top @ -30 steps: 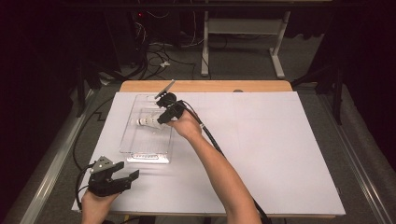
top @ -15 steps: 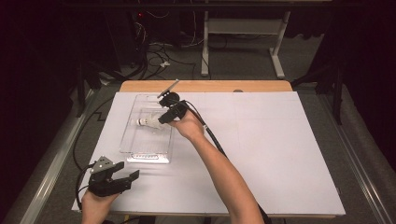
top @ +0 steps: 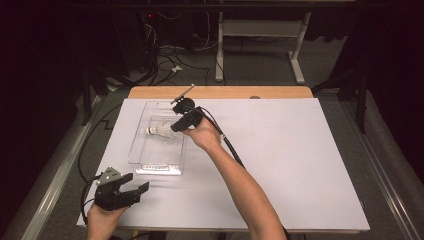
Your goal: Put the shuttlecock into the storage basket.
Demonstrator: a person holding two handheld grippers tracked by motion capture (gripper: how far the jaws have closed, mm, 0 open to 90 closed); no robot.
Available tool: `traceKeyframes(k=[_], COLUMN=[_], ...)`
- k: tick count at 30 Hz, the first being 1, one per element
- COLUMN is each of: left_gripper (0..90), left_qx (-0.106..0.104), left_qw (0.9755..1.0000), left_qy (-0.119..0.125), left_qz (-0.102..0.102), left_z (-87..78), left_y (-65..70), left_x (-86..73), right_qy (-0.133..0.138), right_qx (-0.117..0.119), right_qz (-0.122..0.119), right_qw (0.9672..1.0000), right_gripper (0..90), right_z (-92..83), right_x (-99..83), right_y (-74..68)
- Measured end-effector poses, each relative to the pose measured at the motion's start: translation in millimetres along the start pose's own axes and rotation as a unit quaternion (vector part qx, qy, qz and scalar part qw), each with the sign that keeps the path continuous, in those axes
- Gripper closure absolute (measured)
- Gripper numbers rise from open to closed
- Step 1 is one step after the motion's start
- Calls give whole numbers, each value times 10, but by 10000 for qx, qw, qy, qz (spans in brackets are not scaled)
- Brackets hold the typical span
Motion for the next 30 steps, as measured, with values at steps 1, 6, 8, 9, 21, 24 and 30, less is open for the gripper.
traceKeyframes(k=[1, 6, 8, 9, 21, 24, 30], left_gripper=[292, 292, 293, 294, 302, 303, 301], left_qx=[3, 0, -8, -9, -23, -28, -14], left_qw=[10000, 10000, 10000, 10000, 10000, 10000, 10000], left_qy=[-2, -29, -24, -15, 21, 34, 62], left_qz=[-2, 8, 2, -1, 28, 33, 58], left_z=[0, 3, 3, 2, -5, -5, -6], left_y=[1, -3, -7, -7, -9, -9, -8], left_x=[-1, 0, 1, 0, 0, 2, 2], right_qy=[-1, 101, 108, 99, 162, 189, 236], right_qx=[1, 32, 9, -7, -1, 4, -3], right_qz=[37, 107, 130, 120, 138, 150, 172], right_qw=[10000, 9999, 9999, 9999, 9998, 9997, 9996], right_gripper=[545, 536, 532, 531, 516, 513, 510], right_z=[-11, -52, -59, -61, -113, -126, -155], right_x=[-9, -64, -83, -94, -131, -133, -165], right_y=[3, 38, 61, 77, 96, 95, 117])
Point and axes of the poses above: each handheld gripper's, and its own axes: z roughly forward along the jaws, x roughly out of its top, y roughly to its right, the point moved 6 cm from there along z, roughly forward along the jaws, and after that the axes turned 11 degrees about -y, right-handed, at the moved point
